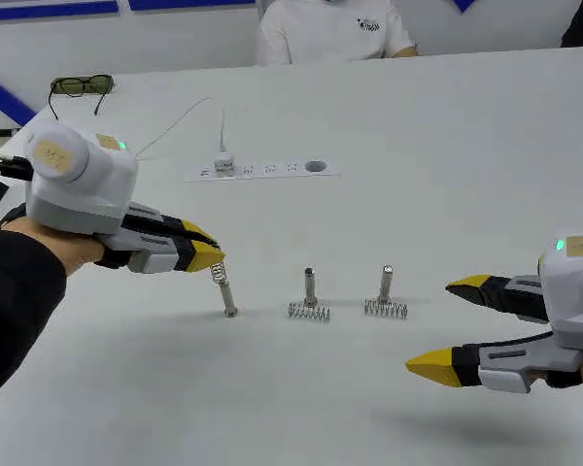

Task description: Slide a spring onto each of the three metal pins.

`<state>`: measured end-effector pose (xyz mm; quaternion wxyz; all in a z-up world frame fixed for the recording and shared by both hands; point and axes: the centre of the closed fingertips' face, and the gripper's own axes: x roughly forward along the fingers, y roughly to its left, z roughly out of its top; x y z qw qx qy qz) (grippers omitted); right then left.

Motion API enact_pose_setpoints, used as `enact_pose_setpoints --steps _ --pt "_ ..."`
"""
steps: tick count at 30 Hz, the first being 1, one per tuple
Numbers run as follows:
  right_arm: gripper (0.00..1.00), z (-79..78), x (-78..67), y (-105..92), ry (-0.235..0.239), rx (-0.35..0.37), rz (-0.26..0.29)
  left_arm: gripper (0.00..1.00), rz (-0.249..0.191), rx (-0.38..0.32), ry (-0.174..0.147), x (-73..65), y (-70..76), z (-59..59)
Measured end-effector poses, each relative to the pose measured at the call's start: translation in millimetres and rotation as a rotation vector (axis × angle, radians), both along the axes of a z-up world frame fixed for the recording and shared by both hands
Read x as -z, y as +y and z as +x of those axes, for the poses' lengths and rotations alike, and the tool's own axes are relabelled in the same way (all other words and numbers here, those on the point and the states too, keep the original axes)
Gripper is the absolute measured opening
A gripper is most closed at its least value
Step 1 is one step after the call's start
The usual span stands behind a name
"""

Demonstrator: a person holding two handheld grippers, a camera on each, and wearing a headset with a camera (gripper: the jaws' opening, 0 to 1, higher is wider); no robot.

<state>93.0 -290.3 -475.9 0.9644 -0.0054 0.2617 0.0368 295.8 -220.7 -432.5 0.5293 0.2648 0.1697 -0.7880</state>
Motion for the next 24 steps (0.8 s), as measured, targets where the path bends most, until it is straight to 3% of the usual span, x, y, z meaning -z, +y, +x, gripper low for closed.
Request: enact_pose_setpoints --steps 24 --pt "0.69 -0.2 2.7 1.2 0.006 -0.004 0.004 0.10 0.045 0.016 -0.009 18.5 -2.1 -3.3"
